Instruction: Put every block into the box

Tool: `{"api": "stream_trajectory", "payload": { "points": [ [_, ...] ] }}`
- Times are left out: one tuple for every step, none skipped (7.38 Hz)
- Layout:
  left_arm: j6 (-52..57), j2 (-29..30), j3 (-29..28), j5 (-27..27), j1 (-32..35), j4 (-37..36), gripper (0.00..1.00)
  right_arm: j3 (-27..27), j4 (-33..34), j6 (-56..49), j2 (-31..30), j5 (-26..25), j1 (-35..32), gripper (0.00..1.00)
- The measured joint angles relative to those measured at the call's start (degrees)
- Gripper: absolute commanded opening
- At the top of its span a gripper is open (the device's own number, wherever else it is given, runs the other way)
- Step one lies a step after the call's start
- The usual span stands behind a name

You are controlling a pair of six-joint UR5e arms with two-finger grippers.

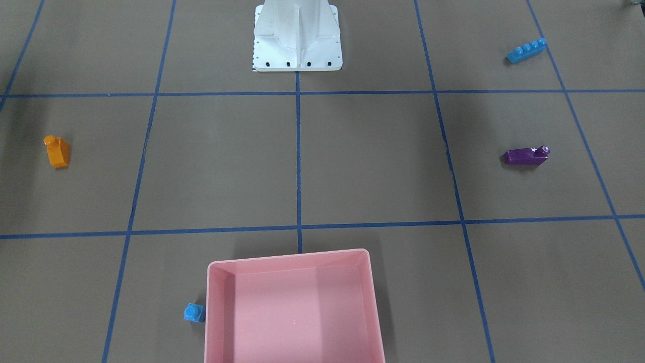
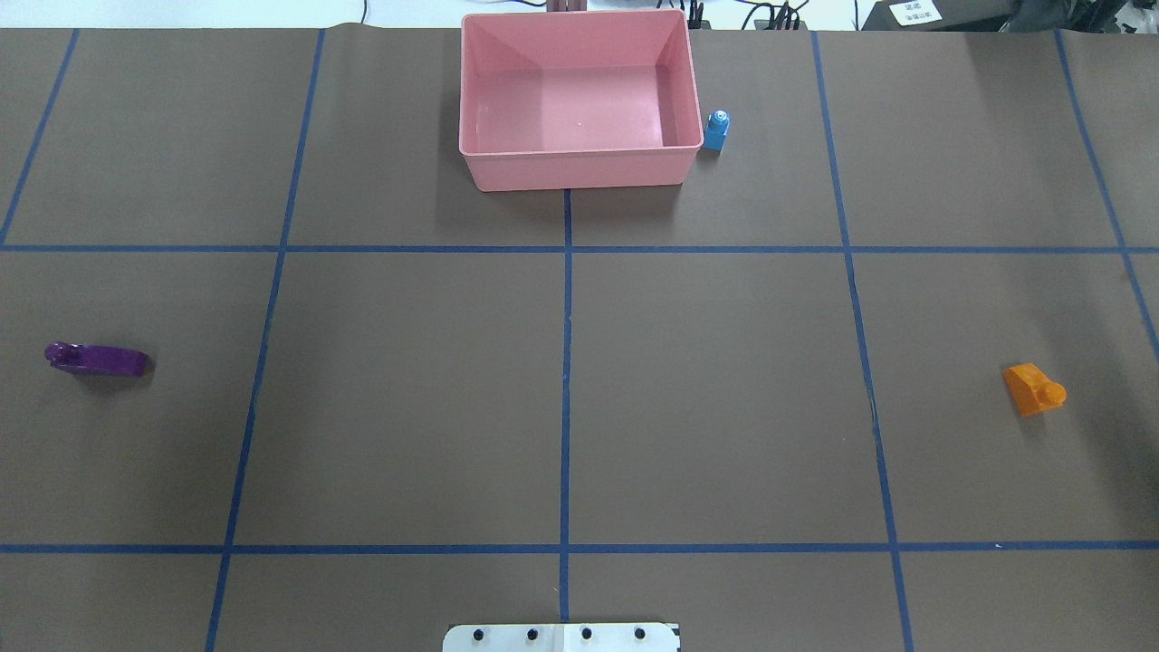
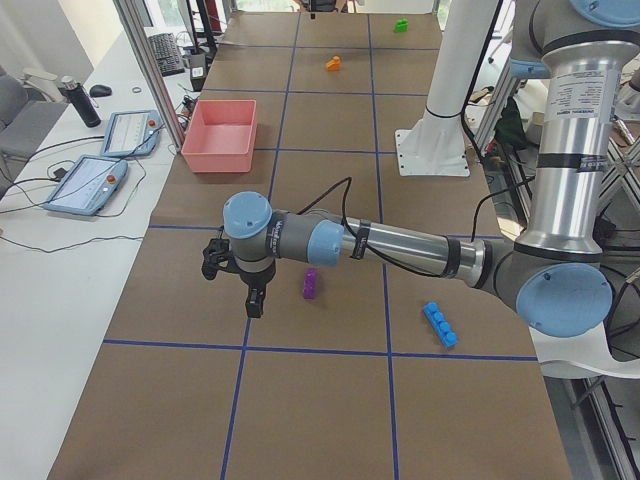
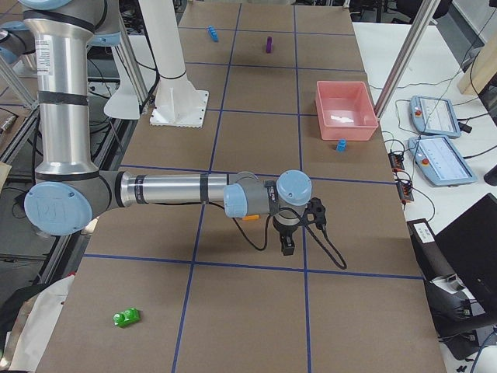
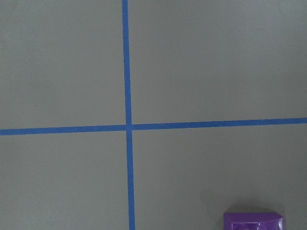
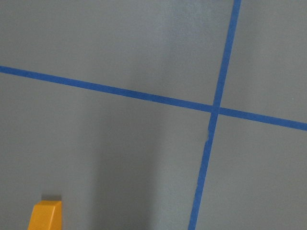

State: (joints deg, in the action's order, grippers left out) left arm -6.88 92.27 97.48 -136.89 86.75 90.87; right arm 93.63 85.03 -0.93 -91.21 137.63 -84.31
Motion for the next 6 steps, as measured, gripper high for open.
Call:
{"api": "stream_trajectory", "payload": {
  "points": [
    [0.0,-0.8,0.4,-0.5,-0.2,1.4,1.0,0.3,0.0,0.5,-0.1,0.1,0.5,1.0],
    [-0.1,-1.9,0.7,-1.1,-1.2,5.0,1.0,1.1,0.0,1.4,-0.7,0.1,0.8,1.0],
    [-0.6,-3.7,0.9,-1.4,-2.7,10.1,1.0,2.2,-0.1,1.9,-2.0,-0.2,1.0,1.0],
    [-2.7,-5.2,0.9,-1.6,-3.8,14.8,1.0,3.0,-0.1,2.0,-4.1,-0.5,1.0,1.0],
    [-6.0,-5.3,1.1,-1.5,-5.0,17.6,1.0,3.9,-0.1,1.7,-7.1,-1.1,1.1,1.0],
    [-8.2,-4.7,1.2,-1.3,-6.0,18.8,1.0,4.9,-1.3,-0.1,-11.0,-2.4,1.1,1.0]
  ]
}}
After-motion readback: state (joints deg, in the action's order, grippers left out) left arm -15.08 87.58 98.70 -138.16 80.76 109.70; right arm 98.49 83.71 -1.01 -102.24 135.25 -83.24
